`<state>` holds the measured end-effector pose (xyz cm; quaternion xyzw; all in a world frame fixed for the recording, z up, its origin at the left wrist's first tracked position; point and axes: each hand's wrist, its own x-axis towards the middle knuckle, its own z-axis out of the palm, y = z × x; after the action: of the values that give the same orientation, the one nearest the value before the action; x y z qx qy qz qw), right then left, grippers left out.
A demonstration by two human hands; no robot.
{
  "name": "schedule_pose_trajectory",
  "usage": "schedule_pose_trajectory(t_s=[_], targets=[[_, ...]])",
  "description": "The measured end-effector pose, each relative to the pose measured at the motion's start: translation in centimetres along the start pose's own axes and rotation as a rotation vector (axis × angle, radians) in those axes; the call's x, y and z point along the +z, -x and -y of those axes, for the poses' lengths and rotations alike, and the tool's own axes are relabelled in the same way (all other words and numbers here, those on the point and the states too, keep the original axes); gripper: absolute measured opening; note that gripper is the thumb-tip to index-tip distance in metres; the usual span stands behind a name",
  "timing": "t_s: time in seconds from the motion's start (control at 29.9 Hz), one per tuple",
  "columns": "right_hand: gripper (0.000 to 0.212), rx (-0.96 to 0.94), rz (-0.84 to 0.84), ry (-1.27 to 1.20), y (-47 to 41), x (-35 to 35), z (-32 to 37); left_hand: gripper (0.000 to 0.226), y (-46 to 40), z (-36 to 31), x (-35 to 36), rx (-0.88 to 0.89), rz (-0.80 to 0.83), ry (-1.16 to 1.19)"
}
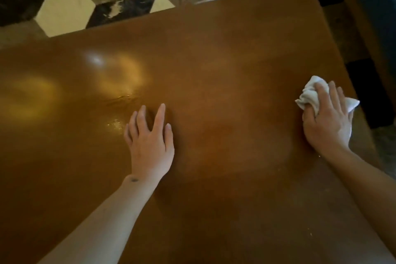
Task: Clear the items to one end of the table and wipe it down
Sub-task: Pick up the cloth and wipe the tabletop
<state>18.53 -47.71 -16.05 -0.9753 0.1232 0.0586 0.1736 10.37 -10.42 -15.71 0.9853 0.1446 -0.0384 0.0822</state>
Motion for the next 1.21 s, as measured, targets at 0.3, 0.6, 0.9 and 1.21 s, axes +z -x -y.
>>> schedule_pose_trajectory(t_s=[0.3,0.6,0.9,1.21], targets=[[0.051,-0.121,-0.035,0.083,-9.4,0.3,3.5,0.059,-2.4,1.4,0.6,-0.078,0.018,0.009],[0.054,-0.128,-0.055,0.132,-16.1,0.9,6.6,0.06,-7.5,-1.5,2.6,-0.028,-0.048,-0.053],[0.07,-0.483,0.072,0.205,-13.6,7.0,22.5,0.061,-7.9,-1.5,2.8,-0.018,-0.042,-0.062],[0.062,-0.846,0.268,0.203,-5.5,10.6,30.0,0.06,-7.9,-1.1,3.1,-0.051,-0.099,0.009]])
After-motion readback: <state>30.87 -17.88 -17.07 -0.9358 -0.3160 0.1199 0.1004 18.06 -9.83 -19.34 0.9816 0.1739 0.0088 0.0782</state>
